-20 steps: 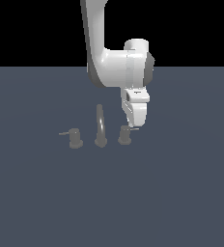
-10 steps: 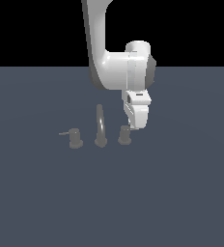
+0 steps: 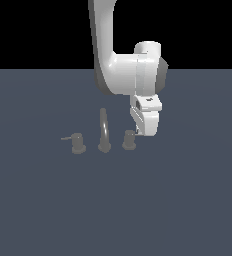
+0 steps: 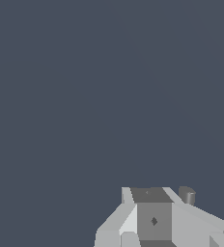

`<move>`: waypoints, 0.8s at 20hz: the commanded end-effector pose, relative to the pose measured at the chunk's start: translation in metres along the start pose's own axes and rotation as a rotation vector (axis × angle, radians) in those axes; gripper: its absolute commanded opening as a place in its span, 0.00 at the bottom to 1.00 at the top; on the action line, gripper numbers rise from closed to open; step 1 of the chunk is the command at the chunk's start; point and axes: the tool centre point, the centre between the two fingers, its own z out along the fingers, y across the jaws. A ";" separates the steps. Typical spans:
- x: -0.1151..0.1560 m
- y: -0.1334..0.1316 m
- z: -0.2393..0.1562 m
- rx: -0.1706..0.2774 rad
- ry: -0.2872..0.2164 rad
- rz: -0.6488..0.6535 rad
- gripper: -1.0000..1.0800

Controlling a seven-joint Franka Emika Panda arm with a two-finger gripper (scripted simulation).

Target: Turn on the faucet by rotating a designated handle.

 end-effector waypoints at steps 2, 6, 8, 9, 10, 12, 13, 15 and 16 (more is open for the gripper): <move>-0.001 0.012 0.000 -0.007 -0.002 0.002 0.00; -0.003 0.025 0.000 -0.009 -0.002 0.004 0.00; -0.003 0.032 0.000 -0.009 -0.002 0.004 0.00; -0.004 0.035 0.000 -0.010 -0.002 0.005 0.00; -0.004 0.039 0.000 -0.011 -0.003 0.006 0.00; -0.004 0.046 0.000 -0.012 -0.003 0.007 0.00; -0.004 0.046 0.000 -0.012 -0.003 0.007 0.00; -0.001 0.040 0.000 -0.001 0.007 0.012 0.00; -0.004 0.043 0.000 -0.002 0.006 0.011 0.00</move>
